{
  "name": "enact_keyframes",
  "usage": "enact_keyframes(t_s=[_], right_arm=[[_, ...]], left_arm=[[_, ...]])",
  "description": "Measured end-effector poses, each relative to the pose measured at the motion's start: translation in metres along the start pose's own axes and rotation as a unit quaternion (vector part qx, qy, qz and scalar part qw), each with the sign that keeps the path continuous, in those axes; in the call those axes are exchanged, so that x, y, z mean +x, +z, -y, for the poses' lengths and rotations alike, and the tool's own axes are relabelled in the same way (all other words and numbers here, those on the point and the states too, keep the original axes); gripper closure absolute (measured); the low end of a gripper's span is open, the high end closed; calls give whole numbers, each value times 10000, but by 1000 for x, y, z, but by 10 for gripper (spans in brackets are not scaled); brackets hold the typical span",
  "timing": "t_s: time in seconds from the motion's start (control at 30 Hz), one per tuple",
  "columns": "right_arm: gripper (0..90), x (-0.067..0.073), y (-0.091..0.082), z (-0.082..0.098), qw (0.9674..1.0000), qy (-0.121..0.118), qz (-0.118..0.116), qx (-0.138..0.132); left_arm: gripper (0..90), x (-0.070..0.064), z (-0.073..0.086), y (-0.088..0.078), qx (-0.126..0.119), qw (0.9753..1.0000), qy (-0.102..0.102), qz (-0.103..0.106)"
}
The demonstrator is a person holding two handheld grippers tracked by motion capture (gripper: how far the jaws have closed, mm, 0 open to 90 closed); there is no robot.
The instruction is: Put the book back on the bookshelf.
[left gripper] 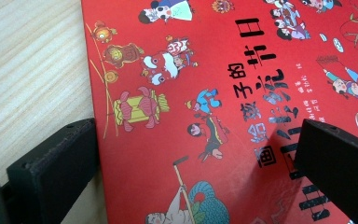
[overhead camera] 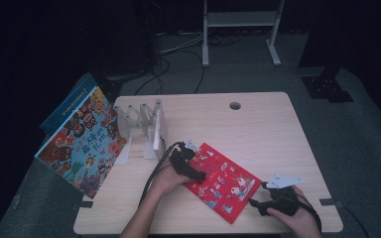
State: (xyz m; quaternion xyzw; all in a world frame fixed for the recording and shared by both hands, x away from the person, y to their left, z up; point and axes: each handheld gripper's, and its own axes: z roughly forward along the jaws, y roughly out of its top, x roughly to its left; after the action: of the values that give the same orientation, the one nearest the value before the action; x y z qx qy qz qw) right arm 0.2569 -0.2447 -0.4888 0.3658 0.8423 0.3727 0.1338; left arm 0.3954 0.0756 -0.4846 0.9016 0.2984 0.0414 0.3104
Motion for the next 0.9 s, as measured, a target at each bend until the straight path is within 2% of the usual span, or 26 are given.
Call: enact_keyframes(t_s=[0.23, 0.53, 0.6, 0.9], right_arm=[[167, 16, 8, 4, 9997, -187, 114, 112], [115, 20, 13, 7, 9998, -171, -15, 35], [80, 22, 15, 8, 9999, -171, 13, -22], [14, 26, 19, 6, 9999, -101, 119, 61]], left_arm=[[0, 0, 1, 0, -37, 10000, -7, 8], [0, -1, 0, 1, -80, 9999, -78, -75], [0, -1, 0, 2, -107, 9998, -114, -101], [0, -1, 2, 3, -270, 9993, -219, -160]])
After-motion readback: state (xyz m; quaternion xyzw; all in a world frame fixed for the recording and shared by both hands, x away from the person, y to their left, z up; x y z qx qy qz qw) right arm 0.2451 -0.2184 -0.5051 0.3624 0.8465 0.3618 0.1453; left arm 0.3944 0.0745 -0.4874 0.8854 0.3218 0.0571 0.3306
